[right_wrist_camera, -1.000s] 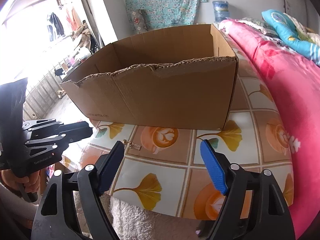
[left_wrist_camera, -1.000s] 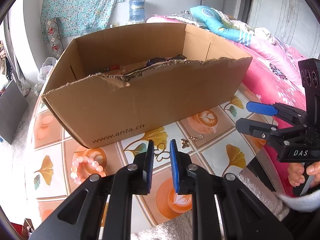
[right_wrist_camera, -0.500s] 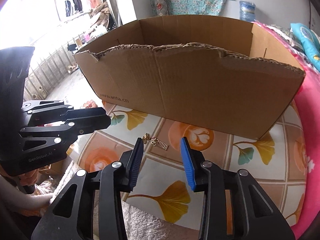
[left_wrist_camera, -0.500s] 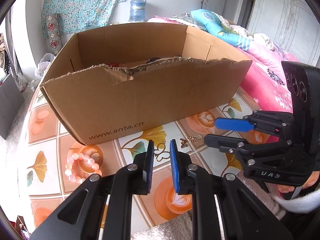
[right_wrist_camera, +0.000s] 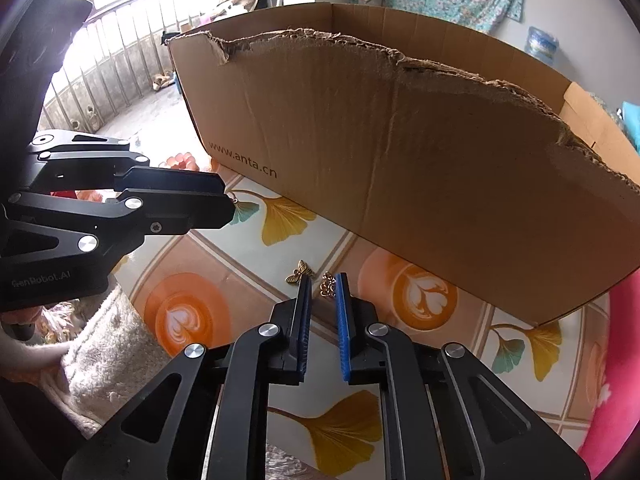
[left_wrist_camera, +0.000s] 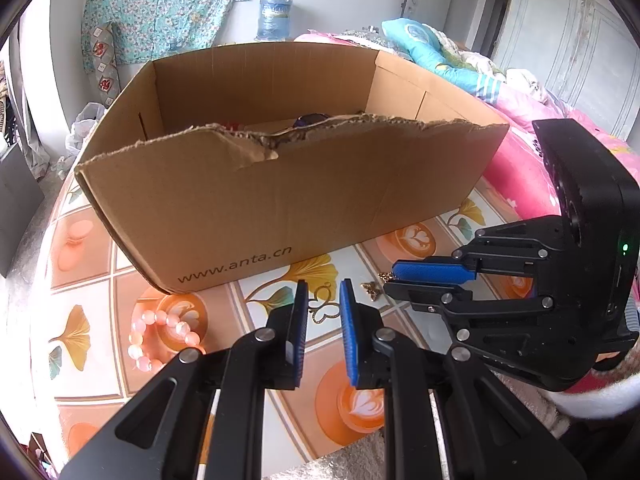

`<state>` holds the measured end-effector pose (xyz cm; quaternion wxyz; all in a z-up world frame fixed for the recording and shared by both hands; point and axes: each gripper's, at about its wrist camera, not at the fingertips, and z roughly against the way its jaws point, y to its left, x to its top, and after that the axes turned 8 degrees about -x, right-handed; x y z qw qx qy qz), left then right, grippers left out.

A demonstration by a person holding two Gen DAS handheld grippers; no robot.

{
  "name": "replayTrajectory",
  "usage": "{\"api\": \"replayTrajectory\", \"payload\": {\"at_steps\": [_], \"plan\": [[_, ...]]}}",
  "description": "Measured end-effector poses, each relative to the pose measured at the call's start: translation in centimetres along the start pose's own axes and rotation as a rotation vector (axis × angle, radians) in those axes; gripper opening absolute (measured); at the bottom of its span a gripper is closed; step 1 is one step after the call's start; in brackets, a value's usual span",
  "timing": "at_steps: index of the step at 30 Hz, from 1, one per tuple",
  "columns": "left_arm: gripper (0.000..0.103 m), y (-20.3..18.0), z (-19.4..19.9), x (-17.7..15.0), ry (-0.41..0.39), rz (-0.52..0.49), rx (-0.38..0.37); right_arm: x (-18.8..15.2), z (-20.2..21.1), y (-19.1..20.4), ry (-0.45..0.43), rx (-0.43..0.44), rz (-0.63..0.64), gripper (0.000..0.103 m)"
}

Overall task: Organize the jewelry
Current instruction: 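Close the right tool on the gold chain piece while the left tool grips the gold charm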

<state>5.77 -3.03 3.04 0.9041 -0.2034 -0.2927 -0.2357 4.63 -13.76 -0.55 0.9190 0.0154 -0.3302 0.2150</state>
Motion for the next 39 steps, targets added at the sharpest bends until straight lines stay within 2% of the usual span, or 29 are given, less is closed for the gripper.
{"api": "replayTrajectory", "payload": {"at_steps": [4,10,14,16,19,24,27,28,30,39], "plan": [[0.015,0.1,-0.2,0.2,0.003,0.002,-0.005,0.5,-0.2,-0.1,0.005,-0.001,0.027,0.006],[0.015,0.0,-0.3,0.2,0.005,0.003,-0.007,0.9,-0.4,-0.9,0.027,0.03,-0.028,0.005],[0.015,0.1,-0.2,0.4,-0.002,-0.004,-0.011,0.9,0.1,-1.8,0.021,0.024,-0.054,0.007],[0.015,0.2,-0.3,0.5,-0.004,-0.002,-0.015,0.8,0.0,-1.9,0.026,0.005,-0.046,0.014],[0.015,0.3,-0.3,0.5,0.001,-0.001,-0.018,0.1,0.0,-1.9,0.032,-0.001,-0.034,0.018],[0.015,0.2,-0.2,0.5,0.002,-0.006,-0.01,0.2,-0.4,-1.5,0.029,-0.025,0.001,0.019],[0.015,0.1,-0.2,0.5,0.002,-0.005,-0.007,0.4,-0.5,-1.1,0.026,-0.033,0.006,0.015],[0.015,0.0,-0.2,0.5,0.001,-0.006,-0.006,0.3,-0.4,-0.9,0.027,-0.038,-0.001,0.007],[0.015,-0.1,-0.1,0.4,0.0,-0.009,-0.003,0.4,-0.3,-1.5,0.029,-0.037,-0.023,0.001],[0.015,-0.5,0.0,0.3,-0.003,-0.016,0.005,0.0,0.1,-3.6,0.031,-0.004,-0.123,0.0]]}}
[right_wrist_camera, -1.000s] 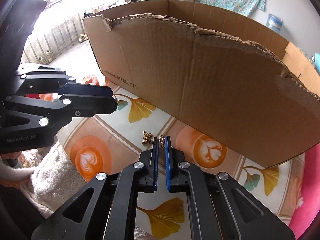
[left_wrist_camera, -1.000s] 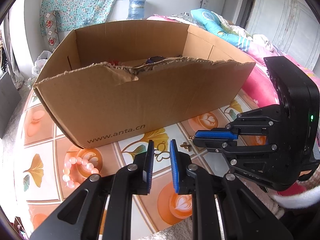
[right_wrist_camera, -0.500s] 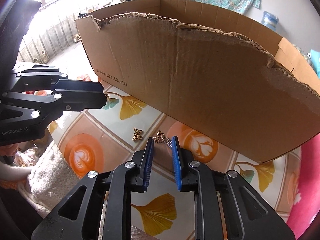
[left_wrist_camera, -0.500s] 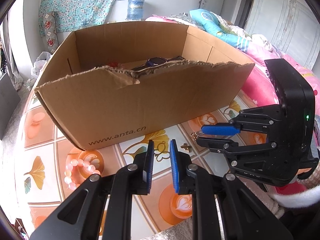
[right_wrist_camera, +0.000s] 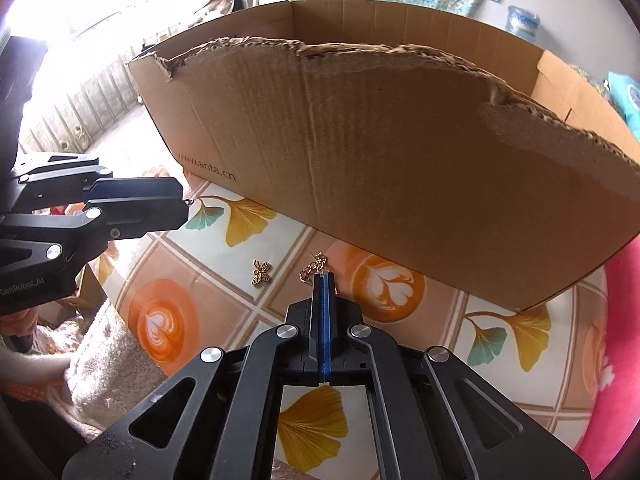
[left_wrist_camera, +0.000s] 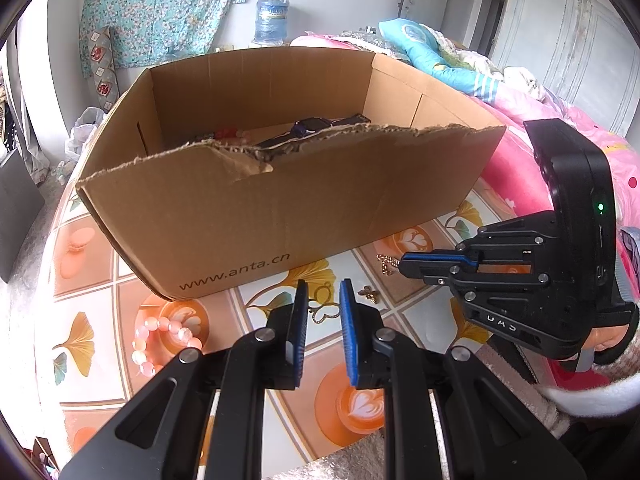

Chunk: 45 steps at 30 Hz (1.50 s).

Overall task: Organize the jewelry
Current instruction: 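Close the right tool on the gold chain piece while the left tool grips the gold charm, then lift and carry the chain piece and charm over the box with both tools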

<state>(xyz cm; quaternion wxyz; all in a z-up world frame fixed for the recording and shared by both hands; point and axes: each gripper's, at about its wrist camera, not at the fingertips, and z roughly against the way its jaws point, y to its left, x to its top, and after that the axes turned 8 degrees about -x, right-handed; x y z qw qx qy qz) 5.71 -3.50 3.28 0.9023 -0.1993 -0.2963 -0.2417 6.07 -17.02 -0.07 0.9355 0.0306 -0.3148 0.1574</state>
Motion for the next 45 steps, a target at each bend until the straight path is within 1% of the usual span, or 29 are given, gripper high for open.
{"api": "replayTrajectory", "payload": {"at_steps": [3,9,11,12,18,21,25,28,30,32,33,34,39,43,44,45], "plan": [[0.015,-0.1,0.1,0.0,-0.004,-0.003,0.003,-0.2,0.3,-0.4,-0.003,0.002,-0.029,0.0],[0.015,-0.2,0.1,-0.1,-0.007,-0.004,0.006,-1.1,1.7,-2.8,-0.023,0.021,-0.101,0.0],[0.015,-0.3,0.2,-0.1,-0.009,-0.006,0.006,-1.2,2.3,-4.2,-0.028,0.037,-0.136,0.0],[0.015,-0.3,0.2,-0.1,-0.01,-0.007,0.008,-0.9,2.0,-3.8,-0.031,0.045,-0.156,0.0],[0.015,-0.4,0.4,-0.2,-0.015,-0.008,0.014,-2.1,3.2,-7.6,-0.056,0.118,-0.298,0.0],[0.015,-0.5,0.5,-0.2,-0.02,-0.009,0.016,-2.6,3.6,-8.6,-0.057,0.134,-0.329,0.0],[0.015,-0.5,0.6,-0.3,-0.023,-0.006,0.012,-3.1,3.8,-8.9,-0.058,0.14,-0.342,0.0],[0.015,-0.6,0.6,-0.3,-0.022,-0.006,0.013,-2.7,4.1,-8.0,-0.068,0.133,-0.312,0.0],[0.015,-0.6,0.6,-0.3,-0.022,-0.004,0.01,-2.1,4.1,-7.0,-0.067,0.128,-0.286,0.004],[0.015,-0.6,0.6,-0.3,-0.019,-0.006,0.01,-1.4,3.4,-5.6,-0.066,0.1,-0.24,0.019],[0.015,-0.6,0.7,-0.3,-0.019,-0.006,0.01,-1.2,3.4,-5.1,-0.071,0.09,-0.215,0.028],[0.015,-0.6,0.7,-0.4,-0.02,-0.006,0.01,-0.9,3.0,-4.5,-0.07,0.087,-0.183,0.03],[0.015,-0.2,0.9,-0.4,-0.021,0.004,0.014,0.0,1.5,-2.0,-0.052,0.039,-0.06,0.029],[0.015,0.0,0.8,-0.5,-0.018,0.008,0.015,0.3,0.4,-1.0,-0.045,0.011,0.002,0.02],[0.015,0.0,0.7,-0.4,-0.018,0.008,0.014,0.3,0.4,-0.8,-0.051,-0.002,0.018,0.019],[0.015,0.0,0.7,-0.4,-0.018,0.008,0.014,0.3,0.3,-0.5,-0.054,-0.024,0.041,0.016]]}}
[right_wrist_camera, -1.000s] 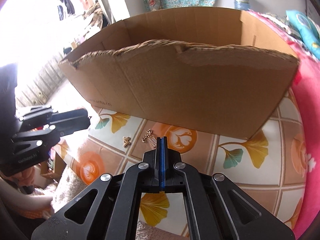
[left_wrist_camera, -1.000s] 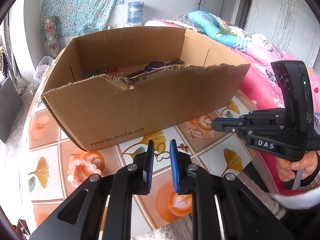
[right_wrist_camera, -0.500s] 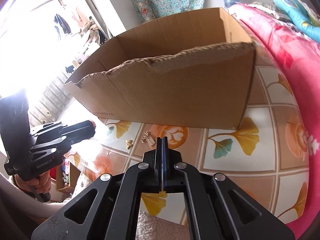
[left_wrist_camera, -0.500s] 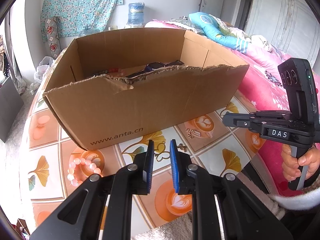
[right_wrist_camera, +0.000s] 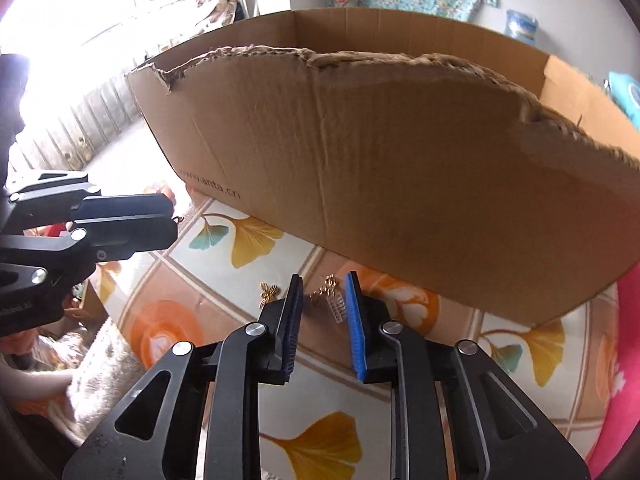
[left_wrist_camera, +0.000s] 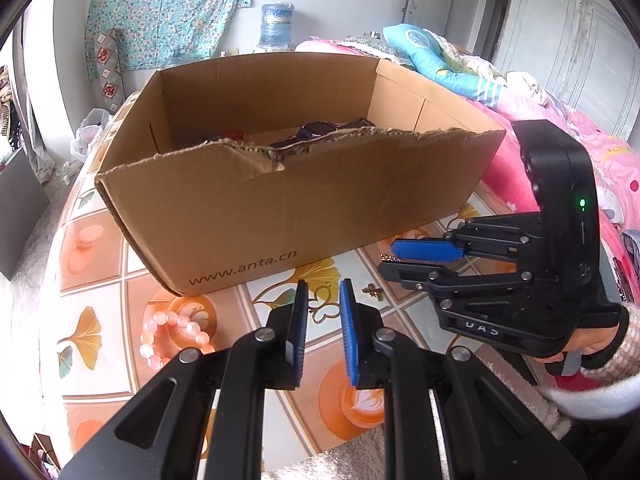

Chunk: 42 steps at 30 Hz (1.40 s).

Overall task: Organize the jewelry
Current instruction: 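Lift and carry the chain piece and charm over the box with both tools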

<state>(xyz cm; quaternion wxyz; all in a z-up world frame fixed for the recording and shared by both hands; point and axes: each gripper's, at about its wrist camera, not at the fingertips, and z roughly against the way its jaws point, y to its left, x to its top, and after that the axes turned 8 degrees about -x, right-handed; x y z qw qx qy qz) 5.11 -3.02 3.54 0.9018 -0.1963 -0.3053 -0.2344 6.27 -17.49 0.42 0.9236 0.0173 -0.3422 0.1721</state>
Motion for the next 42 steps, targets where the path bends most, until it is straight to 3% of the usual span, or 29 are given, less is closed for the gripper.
{"api": "replayTrajectory", "payload": {"at_steps": [1,2,5,12,16,29,38,42], "plan": [[0.015,0.0,0.0,0.0,0.0,0.0,0.0,0.1,0.0,0.2,0.001,-0.01,0.016,0.005],[0.015,0.0,0.0,0.0,0.0,0.001,0.0,0.1,0.0,0.2,0.005,-0.01,0.018,0.002],[0.015,0.0,0.0,0.1,-0.002,0.002,0.0,0.0,0.3,-0.7,0.008,0.019,-0.035,0.001],[0.015,-0.1,0.1,0.2,-0.013,0.003,-0.001,-1.0,2.5,-5.7,-0.005,0.171,-0.305,0.0],[0.015,-0.3,0.3,0.3,-0.022,-0.003,-0.003,-1.6,3.9,-7.1,-0.023,0.192,-0.365,0.0],[0.015,-1.9,4.2,1.8,-0.11,-0.048,-0.039,-1.3,9.2,-6.0,-0.144,0.211,-0.339,0.001],[0.015,-2.0,7.9,7.1,-0.243,-0.096,-0.111,3.2,11.3,-7.0,-0.261,0.185,-0.303,0.001],[0.015,-1.1,5.7,10.1,-0.21,-0.082,-0.13,5.4,9.3,-7.9,-0.238,0.123,-0.315,0.001]]}}
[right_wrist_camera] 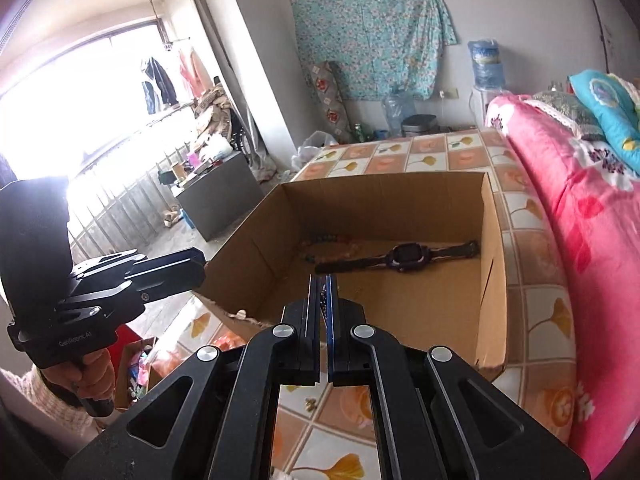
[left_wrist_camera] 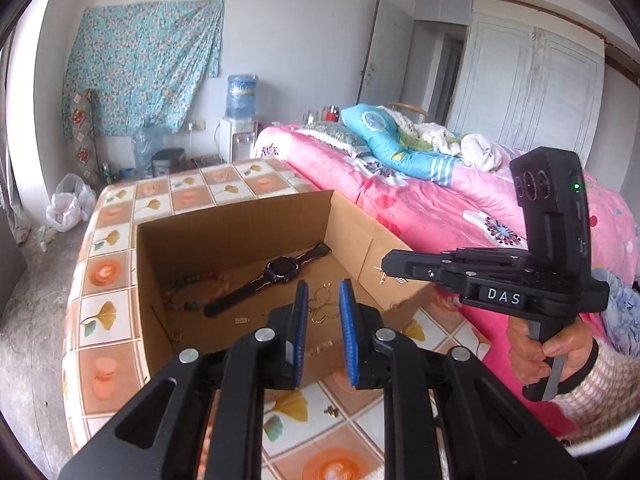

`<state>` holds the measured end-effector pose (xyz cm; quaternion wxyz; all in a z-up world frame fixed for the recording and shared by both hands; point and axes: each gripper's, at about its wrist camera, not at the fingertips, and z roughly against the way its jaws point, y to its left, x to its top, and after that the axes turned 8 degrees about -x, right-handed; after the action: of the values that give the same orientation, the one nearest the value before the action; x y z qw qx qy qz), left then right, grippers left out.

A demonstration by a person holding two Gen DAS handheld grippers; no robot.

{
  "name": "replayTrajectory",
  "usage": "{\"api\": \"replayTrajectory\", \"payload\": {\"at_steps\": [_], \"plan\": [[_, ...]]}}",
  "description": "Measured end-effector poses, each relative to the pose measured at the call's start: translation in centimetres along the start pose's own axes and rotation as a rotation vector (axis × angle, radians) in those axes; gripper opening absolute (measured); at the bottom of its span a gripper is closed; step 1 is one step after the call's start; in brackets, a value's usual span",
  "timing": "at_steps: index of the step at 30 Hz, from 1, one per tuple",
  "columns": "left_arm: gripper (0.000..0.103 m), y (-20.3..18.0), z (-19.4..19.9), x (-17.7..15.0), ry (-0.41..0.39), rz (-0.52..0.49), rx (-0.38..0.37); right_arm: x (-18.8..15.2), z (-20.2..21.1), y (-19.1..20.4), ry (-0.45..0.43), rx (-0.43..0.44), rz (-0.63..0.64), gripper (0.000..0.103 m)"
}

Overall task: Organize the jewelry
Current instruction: 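Lift and carry the chain piece and charm over the box with both tools, then open both tools to drop the gold pieces into the box, then withdraw both tools from the box back over the table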

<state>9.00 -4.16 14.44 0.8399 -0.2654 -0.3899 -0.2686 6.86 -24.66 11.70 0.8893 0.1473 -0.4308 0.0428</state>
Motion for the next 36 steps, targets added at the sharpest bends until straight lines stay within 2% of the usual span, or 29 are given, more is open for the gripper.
{"api": "replayTrajectory", "payload": {"at_steps": [6,11,12,13,14,16,19,25,36], "plan": [[0.015,2.5,-6.2,2.5,0.117,0.096,-0.025,1.8,-4.4,-1.8,0.095,-0.149,-0.014,0.001],[0.015,4.2,-10.6,3.4,0.206,0.177,-0.029,2.4,-7.5,-3.7,0.186,-0.217,-0.046,0.002],[0.015,4.4,-11.4,3.5,0.228,0.195,-0.022,2.3,-7.8,-4.0,0.198,-0.224,-0.054,0.005],[0.015,4.7,-11.9,3.5,0.243,0.21,-0.014,2.4,-8.0,-4.1,0.198,-0.223,-0.056,0.001],[0.015,4.9,-12.3,3.4,0.254,0.223,-0.008,2.5,-7.9,-4.1,0.192,-0.222,-0.055,0.002],[0.018,5.3,-12.8,3.3,0.27,0.245,-0.01,2.8,-7.8,-3.9,0.17,-0.236,-0.042,0.01],[0.026,5.4,-13.1,3.0,0.271,0.244,0.008,3.2,-7.6,-3.9,0.144,-0.235,-0.041,0.016],[0.032,5.6,-12.2,3.2,0.235,0.243,0.045,3.5,-6.6,-4.0,0.106,-0.228,-0.051,0.02],[0.053,4.1,-6.1,3.3,0.089,0.169,0.111,3.0,-2.3,-2.3,-0.01,-0.157,-0.028,0.031]]}}
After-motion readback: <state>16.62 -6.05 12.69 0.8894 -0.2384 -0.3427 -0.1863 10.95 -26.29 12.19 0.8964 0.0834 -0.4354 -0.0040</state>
